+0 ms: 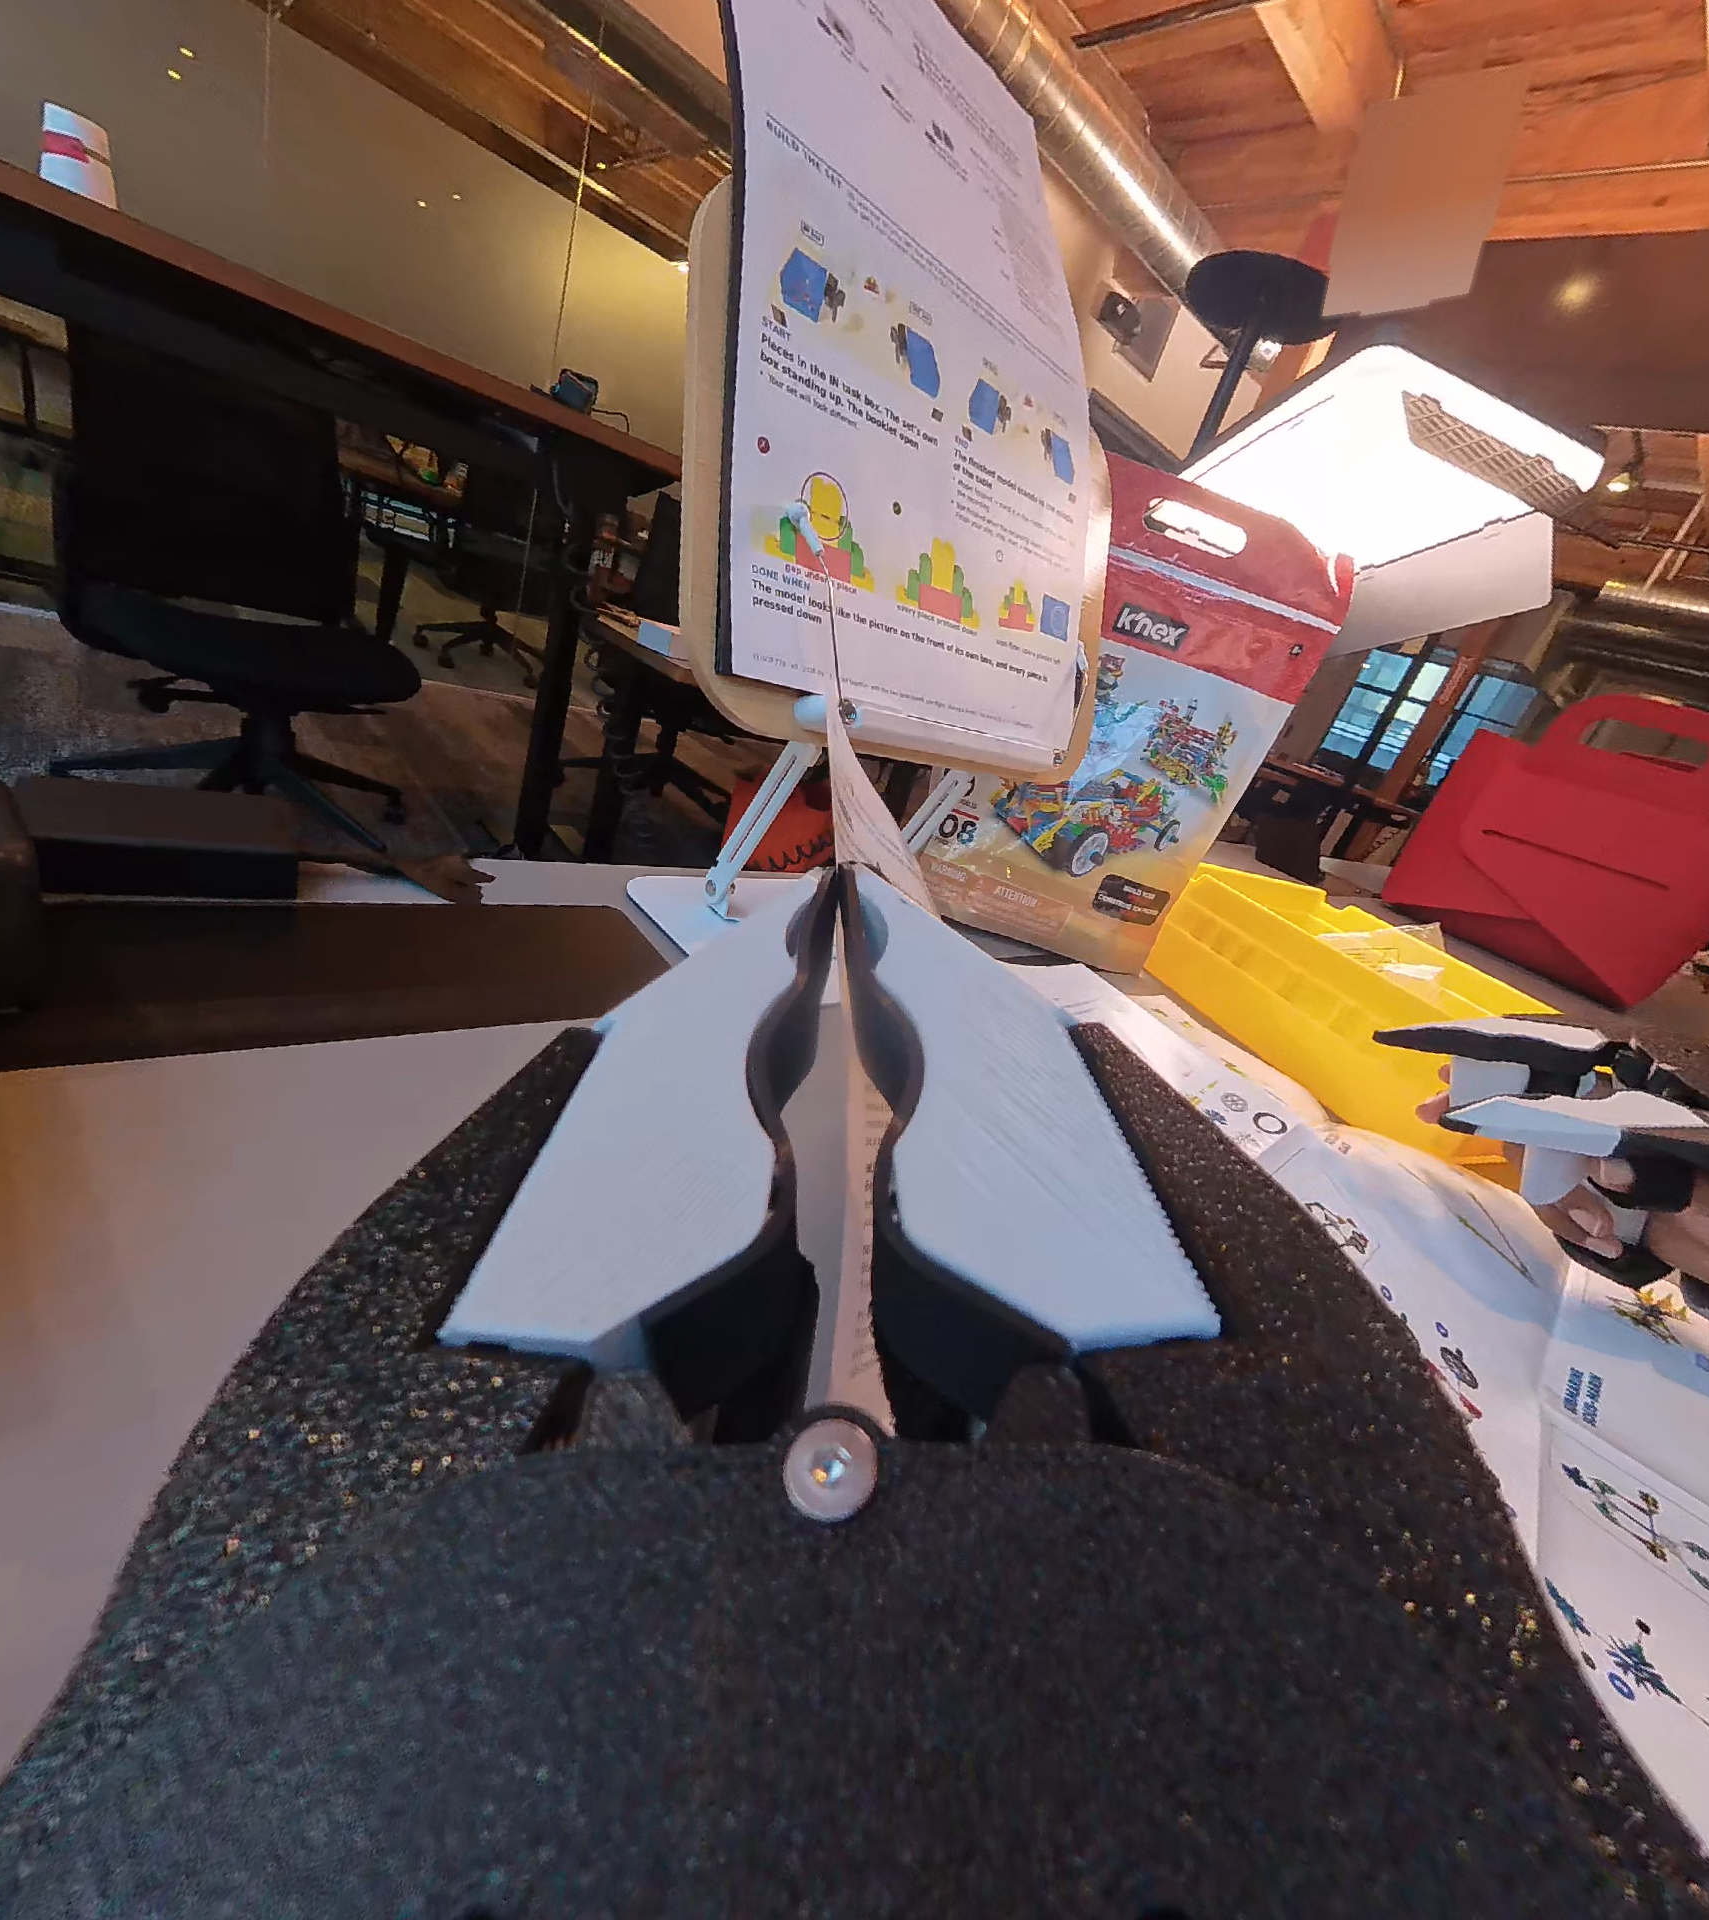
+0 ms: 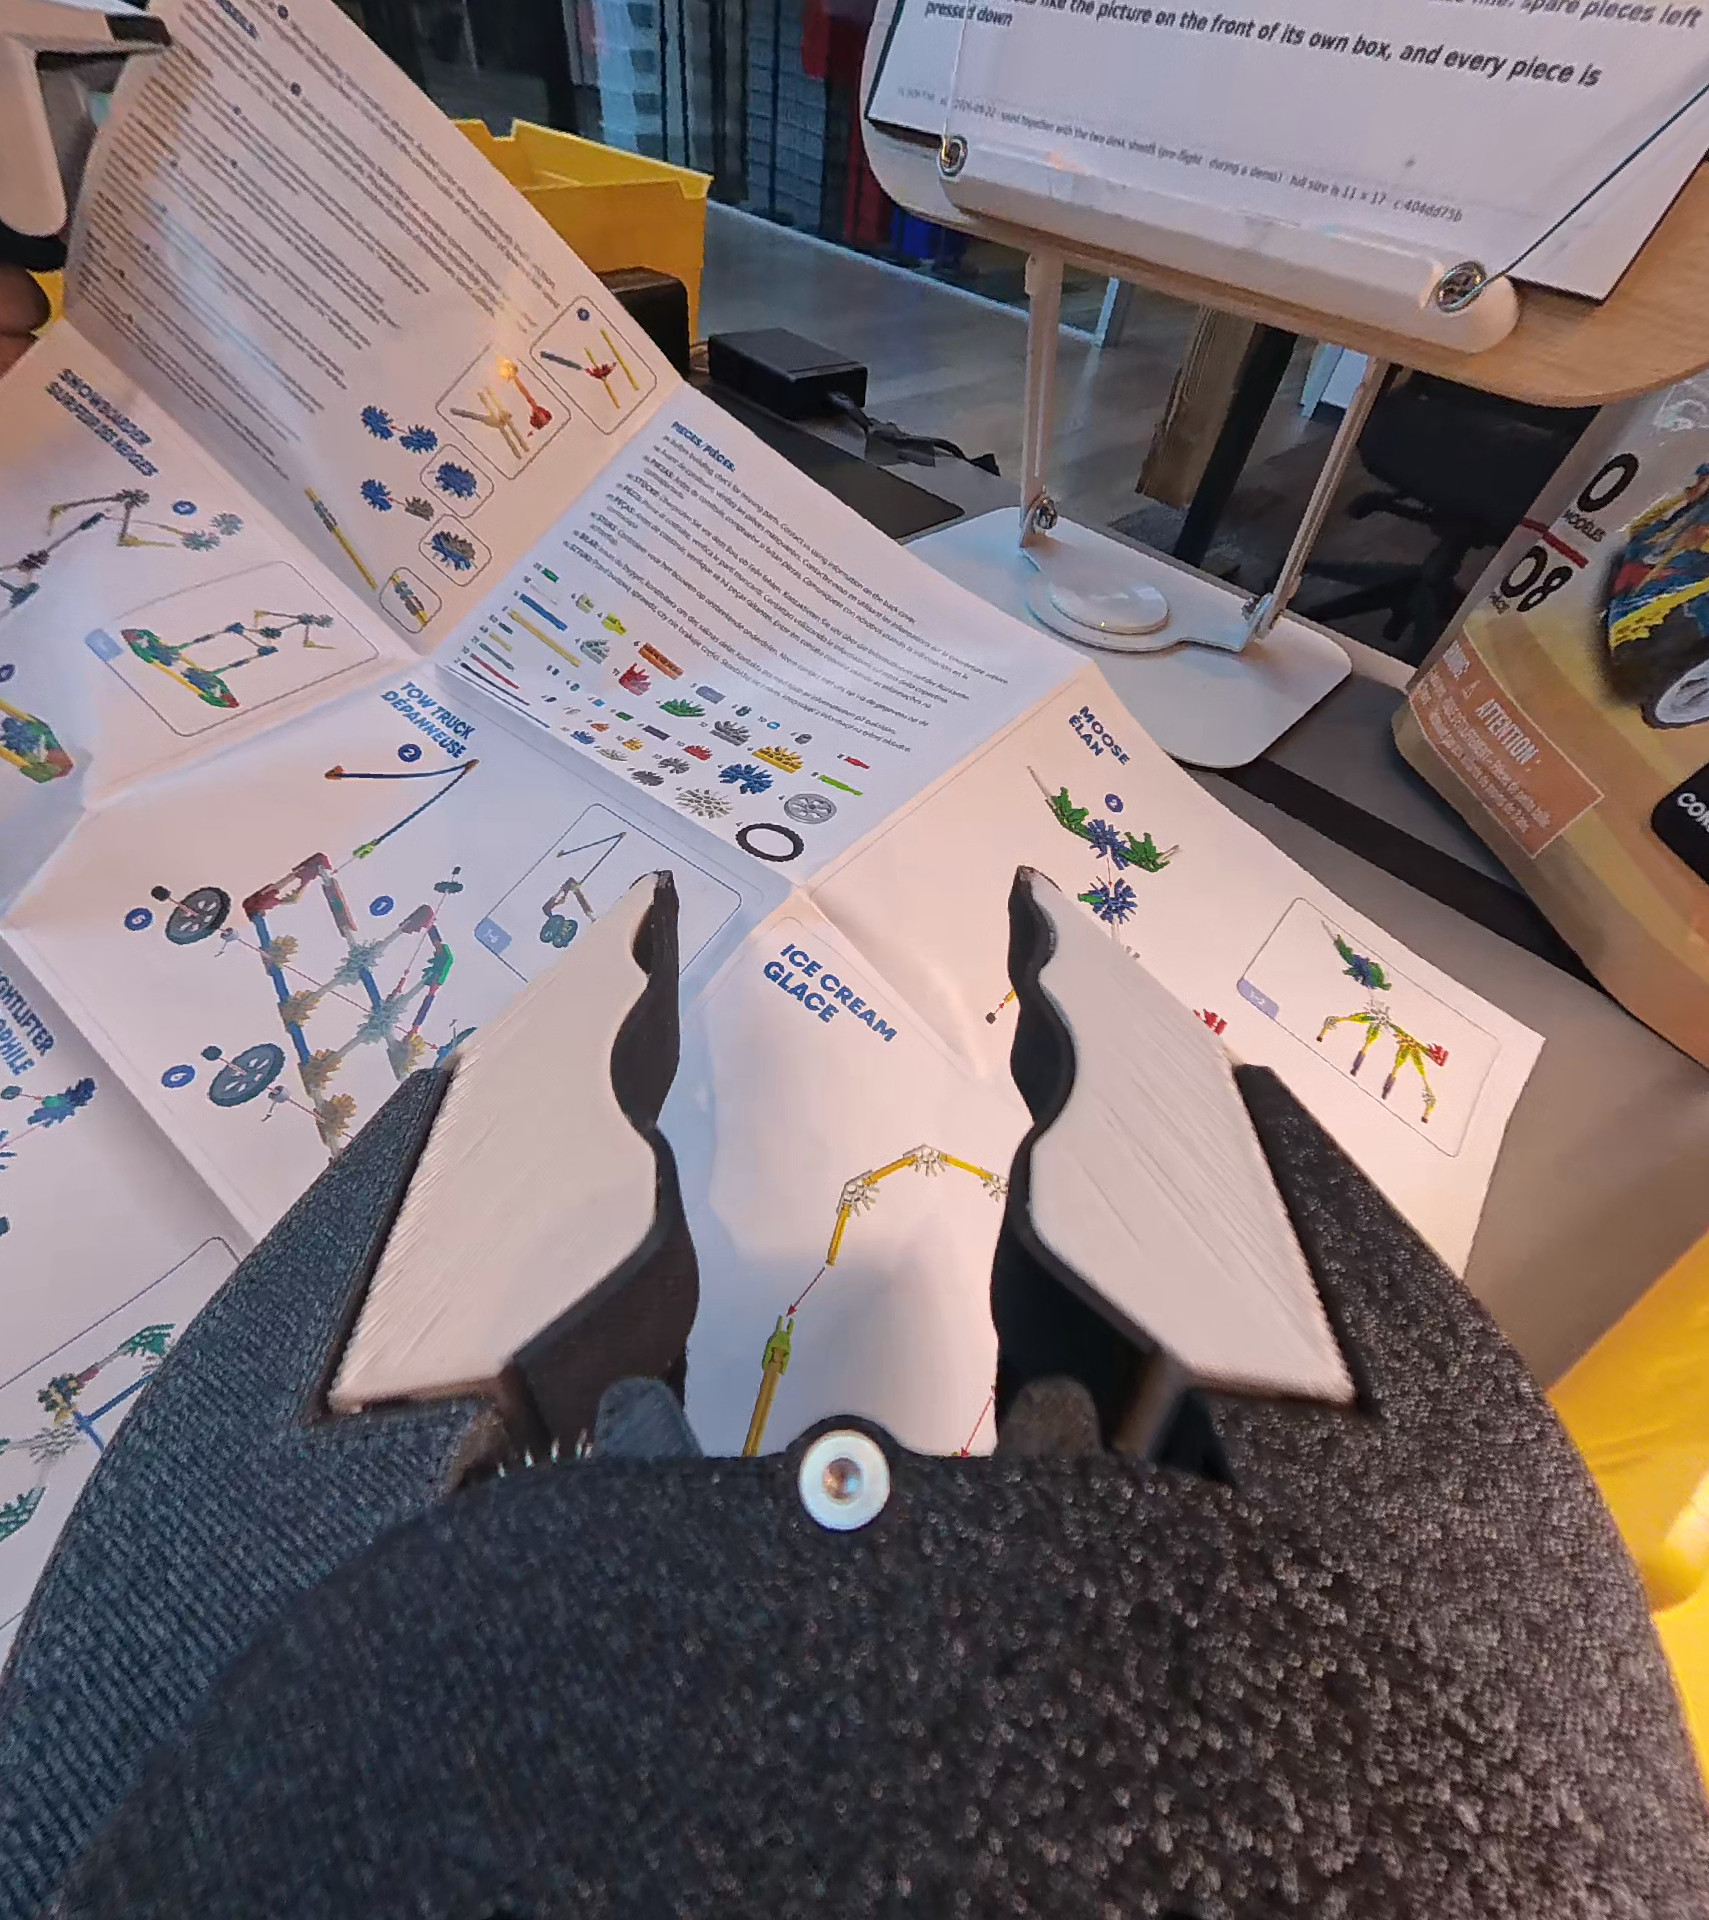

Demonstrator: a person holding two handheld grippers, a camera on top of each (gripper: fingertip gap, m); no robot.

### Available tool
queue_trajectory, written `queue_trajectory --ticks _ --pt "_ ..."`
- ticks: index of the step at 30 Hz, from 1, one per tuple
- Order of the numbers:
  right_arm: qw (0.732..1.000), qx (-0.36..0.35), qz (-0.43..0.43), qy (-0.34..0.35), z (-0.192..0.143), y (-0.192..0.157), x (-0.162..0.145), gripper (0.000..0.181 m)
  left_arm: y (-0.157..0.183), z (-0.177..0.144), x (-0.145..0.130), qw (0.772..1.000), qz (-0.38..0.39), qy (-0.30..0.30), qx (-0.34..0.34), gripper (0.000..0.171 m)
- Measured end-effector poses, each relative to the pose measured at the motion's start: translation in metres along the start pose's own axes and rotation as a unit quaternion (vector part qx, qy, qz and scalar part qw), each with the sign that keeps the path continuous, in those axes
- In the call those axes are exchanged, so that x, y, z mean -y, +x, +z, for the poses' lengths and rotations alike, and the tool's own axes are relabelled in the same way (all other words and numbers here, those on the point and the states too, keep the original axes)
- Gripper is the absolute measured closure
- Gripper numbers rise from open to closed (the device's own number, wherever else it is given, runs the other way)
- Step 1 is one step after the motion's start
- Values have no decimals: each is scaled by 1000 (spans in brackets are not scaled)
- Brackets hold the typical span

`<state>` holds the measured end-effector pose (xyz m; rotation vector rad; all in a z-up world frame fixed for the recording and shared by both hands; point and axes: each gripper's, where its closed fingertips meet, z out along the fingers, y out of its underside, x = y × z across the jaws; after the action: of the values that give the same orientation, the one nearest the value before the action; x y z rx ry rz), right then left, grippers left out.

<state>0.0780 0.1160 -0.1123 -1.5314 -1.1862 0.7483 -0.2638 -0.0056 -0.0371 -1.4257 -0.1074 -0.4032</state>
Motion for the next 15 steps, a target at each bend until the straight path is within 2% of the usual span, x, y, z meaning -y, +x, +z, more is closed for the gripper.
queue_trajectory --ticks 6,15 --pt "1000 -6 -1 1 -4 4 4 118 1 0 0 999 38 -10 15 171" --pt "999 -37 2 6 -20 28 9 118 1 1 -3 996 80 -29 35 171"
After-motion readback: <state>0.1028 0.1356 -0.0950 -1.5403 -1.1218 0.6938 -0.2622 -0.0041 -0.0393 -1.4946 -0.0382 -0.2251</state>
